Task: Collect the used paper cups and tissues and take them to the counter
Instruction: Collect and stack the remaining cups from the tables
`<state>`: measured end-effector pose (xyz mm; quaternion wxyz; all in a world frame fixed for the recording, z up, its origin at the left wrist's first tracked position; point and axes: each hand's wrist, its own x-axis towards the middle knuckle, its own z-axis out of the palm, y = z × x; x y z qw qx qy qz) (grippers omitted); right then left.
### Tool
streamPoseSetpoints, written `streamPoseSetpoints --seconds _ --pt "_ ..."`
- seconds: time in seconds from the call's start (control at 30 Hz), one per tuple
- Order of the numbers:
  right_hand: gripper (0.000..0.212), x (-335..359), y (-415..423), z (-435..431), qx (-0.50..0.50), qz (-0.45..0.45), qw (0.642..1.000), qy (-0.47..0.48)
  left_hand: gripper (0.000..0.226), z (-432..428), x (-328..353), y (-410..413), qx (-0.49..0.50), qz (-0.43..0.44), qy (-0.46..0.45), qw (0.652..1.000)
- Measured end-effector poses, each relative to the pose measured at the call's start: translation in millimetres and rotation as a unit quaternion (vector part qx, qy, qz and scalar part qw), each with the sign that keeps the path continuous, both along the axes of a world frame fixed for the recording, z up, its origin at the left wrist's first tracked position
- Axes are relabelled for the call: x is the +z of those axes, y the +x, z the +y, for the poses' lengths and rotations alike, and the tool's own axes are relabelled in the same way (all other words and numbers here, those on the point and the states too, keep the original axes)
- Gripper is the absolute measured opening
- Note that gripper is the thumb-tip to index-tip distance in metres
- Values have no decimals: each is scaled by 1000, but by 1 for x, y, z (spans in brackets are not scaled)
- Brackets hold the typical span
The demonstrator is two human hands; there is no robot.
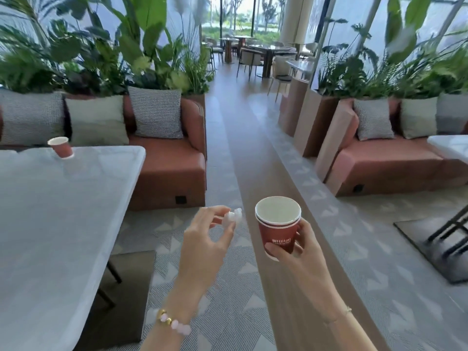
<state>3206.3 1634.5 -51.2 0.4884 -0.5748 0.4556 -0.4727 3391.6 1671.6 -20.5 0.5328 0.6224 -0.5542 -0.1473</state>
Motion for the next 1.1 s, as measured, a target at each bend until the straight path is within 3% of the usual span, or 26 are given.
streamPoseSetpoints --seconds 0.47,0.83,1.1 --pt "70 -16 168 -200 195 28 980 -3 19 -127 -12 137 174 -21 36 984" --pt "69 -19 339 -346 417 34 908 -2 14 -221 -16 254 388 -42 27 920" --pt "63 -15 438 -392 513 33 858 -8 26 -250 -15 313 476 -13 26 879"
